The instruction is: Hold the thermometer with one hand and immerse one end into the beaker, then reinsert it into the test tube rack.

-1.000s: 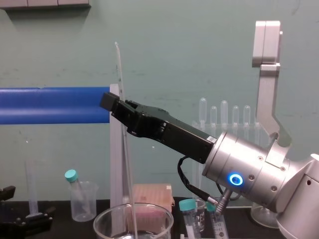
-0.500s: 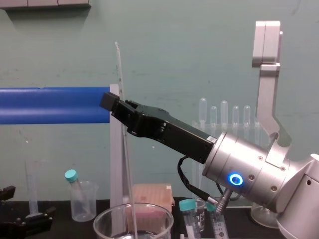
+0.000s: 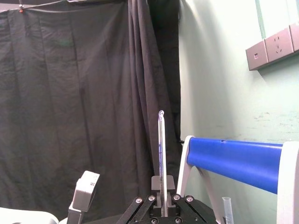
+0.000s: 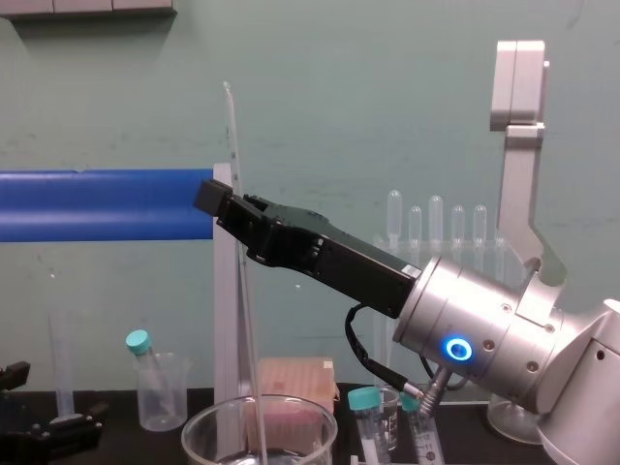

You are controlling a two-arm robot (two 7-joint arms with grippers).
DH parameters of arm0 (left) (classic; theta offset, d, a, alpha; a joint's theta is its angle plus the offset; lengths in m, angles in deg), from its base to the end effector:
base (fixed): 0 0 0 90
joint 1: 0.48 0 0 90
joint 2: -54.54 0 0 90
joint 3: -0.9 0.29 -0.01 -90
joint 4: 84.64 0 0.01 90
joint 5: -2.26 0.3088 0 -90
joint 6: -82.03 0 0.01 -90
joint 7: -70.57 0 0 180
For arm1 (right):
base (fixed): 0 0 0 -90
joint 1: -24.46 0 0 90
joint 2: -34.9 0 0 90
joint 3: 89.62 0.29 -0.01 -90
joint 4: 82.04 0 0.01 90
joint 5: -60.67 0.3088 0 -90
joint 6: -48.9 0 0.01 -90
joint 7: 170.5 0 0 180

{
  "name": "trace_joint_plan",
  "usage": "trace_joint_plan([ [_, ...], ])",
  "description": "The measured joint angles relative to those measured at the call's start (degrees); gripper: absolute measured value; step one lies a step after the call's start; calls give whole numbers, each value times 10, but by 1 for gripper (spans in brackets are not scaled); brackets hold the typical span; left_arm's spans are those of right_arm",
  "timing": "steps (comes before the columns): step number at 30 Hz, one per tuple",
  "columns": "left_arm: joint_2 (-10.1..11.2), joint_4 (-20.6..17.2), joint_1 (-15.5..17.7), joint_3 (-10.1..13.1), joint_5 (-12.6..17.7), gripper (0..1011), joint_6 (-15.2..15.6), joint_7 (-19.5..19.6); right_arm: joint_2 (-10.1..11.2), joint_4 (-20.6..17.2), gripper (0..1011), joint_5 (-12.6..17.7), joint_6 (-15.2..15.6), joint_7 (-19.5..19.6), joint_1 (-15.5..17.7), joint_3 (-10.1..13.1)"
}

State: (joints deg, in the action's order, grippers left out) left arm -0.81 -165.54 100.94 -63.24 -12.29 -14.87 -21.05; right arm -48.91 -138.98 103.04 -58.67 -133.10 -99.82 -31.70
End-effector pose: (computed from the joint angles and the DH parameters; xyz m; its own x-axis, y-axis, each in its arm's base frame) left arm 0.3580 0.0827 -0.3023 0.2923 0.8803 0.3737 -0.9553 0.2872 0.0706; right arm 0.4637 0.0915 -0.2683 0.9489 -0.3114 -0.0521 0.3060 0.8663 0.3947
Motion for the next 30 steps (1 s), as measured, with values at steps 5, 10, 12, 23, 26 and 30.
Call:
trace_joint_plan([
  [5,0,0,0,0,0,1008,0,0,0,0,55,0,0,0,0,0],
  [10,0,0,0,0,0,1008,0,0,0,0,55,0,0,0,0,0],
  [12,0,0,0,0,0,1008,0,0,0,0,55,0,0,0,0,0],
  [23,0,0,0,0,0,1008,0,0,0,0,55,0,0,0,0,0],
  [26,0,0,0,0,0,1008,0,0,0,0,55,0,0,0,0,0],
  [30,0,0,0,0,0,1008,0,0,0,0,55,0,0,0,0,0],
])
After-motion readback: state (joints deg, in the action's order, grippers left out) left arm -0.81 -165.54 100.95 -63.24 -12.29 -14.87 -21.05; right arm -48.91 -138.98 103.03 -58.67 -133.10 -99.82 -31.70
